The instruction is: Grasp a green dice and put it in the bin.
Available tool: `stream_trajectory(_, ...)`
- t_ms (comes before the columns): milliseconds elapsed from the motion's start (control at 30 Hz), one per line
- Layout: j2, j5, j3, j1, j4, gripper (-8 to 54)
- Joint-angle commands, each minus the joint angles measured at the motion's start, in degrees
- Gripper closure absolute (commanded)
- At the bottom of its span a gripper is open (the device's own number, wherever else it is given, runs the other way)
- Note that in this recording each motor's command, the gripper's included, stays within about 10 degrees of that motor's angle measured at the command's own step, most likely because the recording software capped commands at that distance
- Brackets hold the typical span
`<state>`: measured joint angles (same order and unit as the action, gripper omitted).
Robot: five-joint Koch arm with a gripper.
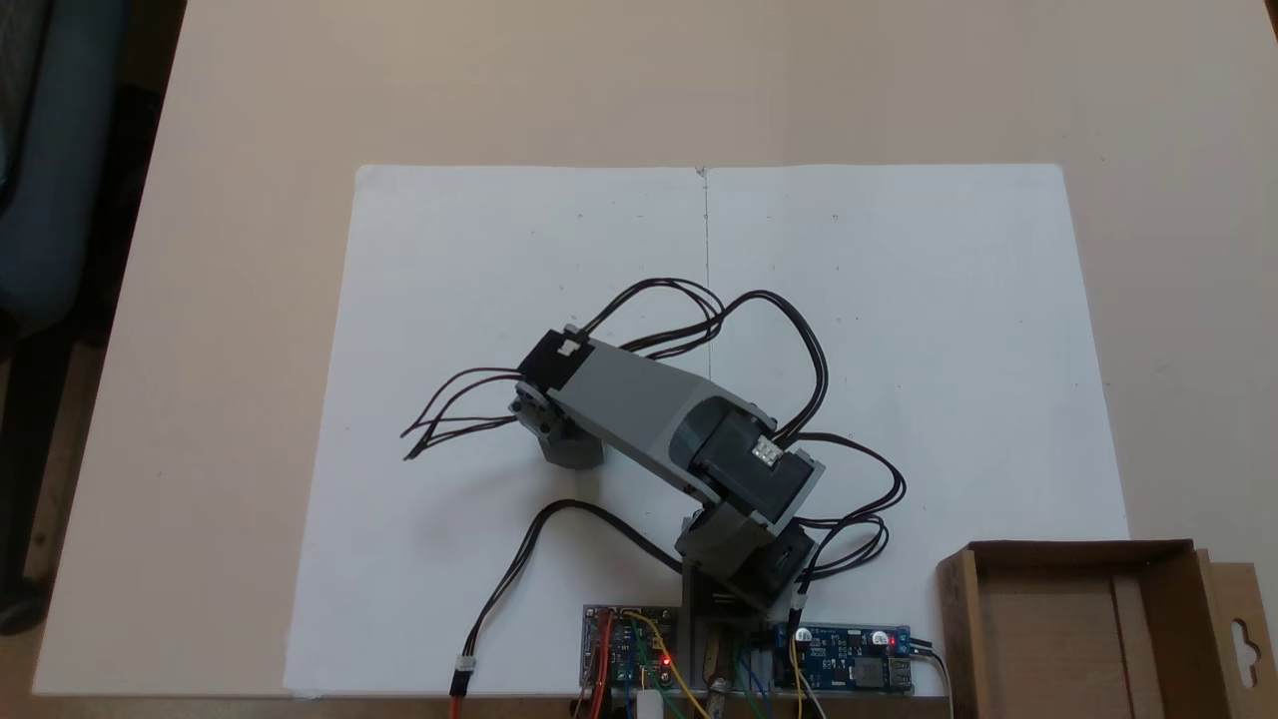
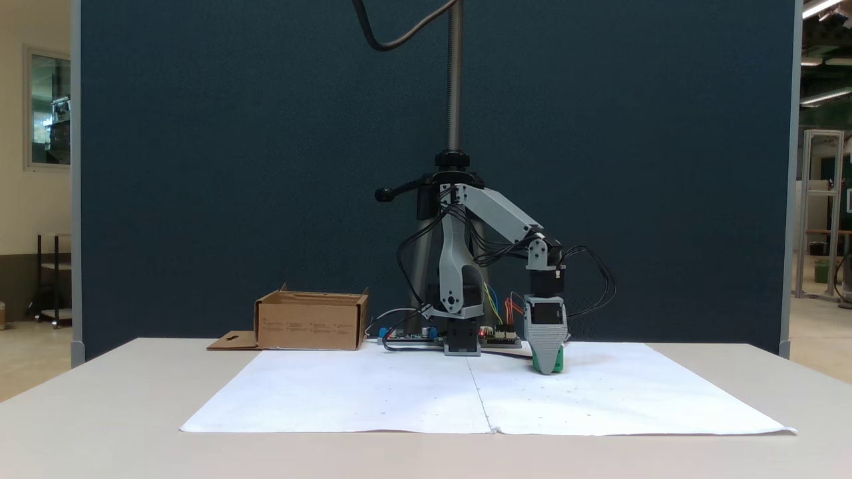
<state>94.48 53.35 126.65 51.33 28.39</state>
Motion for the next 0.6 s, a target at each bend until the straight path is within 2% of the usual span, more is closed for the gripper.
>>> stream_trajectory(0,4.75,1.67,-2.55,-2.9,0.97,31.8)
stream_trajectory(333,5.45,-13.01,-22.94,-24.7,15.73,31.8)
stream_trajectory(567,-0.97,-23.64,-41.22,-42.28,22.5,33.4)
